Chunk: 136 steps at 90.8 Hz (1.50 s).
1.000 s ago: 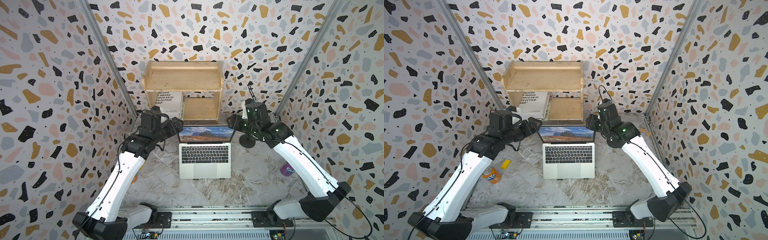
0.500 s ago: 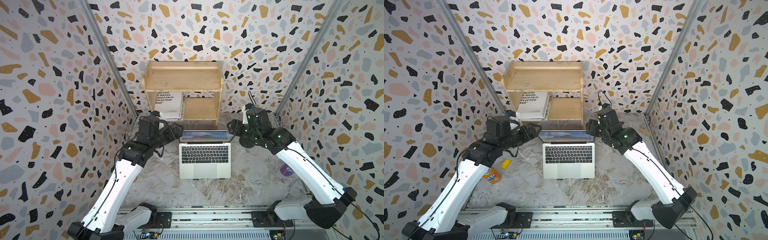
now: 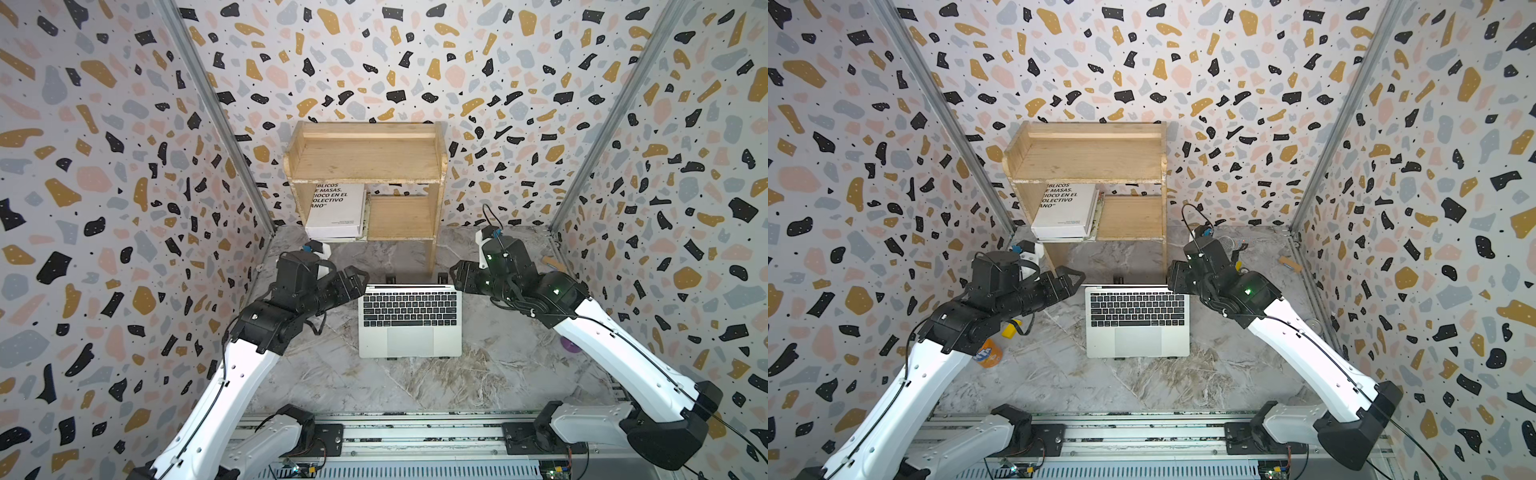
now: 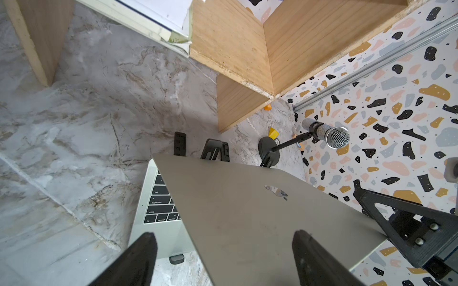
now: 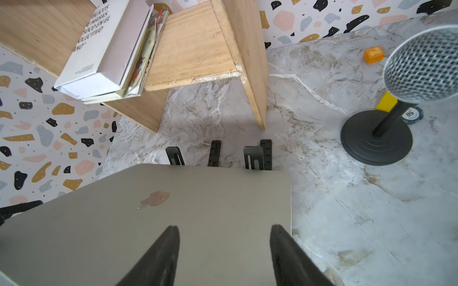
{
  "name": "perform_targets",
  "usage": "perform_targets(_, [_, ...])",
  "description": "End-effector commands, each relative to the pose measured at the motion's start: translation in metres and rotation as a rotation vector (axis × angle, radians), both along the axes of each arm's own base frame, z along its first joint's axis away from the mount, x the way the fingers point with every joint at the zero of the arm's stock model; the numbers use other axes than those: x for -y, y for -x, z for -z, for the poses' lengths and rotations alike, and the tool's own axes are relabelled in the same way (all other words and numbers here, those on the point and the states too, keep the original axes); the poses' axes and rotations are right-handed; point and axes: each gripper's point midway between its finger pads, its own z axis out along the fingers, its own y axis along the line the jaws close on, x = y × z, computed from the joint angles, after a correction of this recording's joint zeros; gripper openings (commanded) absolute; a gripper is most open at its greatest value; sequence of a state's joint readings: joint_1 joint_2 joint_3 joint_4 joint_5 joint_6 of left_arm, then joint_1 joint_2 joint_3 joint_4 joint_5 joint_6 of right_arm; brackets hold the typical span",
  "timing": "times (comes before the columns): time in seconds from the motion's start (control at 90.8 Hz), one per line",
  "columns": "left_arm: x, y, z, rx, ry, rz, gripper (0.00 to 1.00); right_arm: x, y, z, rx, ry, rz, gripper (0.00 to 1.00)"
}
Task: Close the laptop lid and set it aside
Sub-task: Close the lid of the laptop.
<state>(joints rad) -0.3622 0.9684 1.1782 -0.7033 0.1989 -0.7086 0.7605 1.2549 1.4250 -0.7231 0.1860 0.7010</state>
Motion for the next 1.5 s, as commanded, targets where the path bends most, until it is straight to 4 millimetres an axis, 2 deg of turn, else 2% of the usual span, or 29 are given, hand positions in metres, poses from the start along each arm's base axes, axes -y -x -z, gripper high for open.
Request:
perform_targets(0.0, [-0.004,0.012,0.018,-0.048,-0.025,0.001,0.87,0.013,0.014,0.023,-0.053,0.084,0.013,0.63])
perform_targets(0.264, [-0.007,0.026,0.039,-0.076,-0.021,0.005,0.87,0.019,0.029,0.033,-0.048,0.101,0.013,0.63])
perform_targets(0.716, [-0.011,0.045,0.052,-0.094,-0.012,0.011,0.87,0.024,0.048,0.047,-0.054,0.133,0.005,0.63])
perform_targets(1.487, [-0.012,0.057,0.078,-0.137,-0.009,0.017,0.87,0.039,0.065,0.070,-0.075,0.170,0.012,0.63])
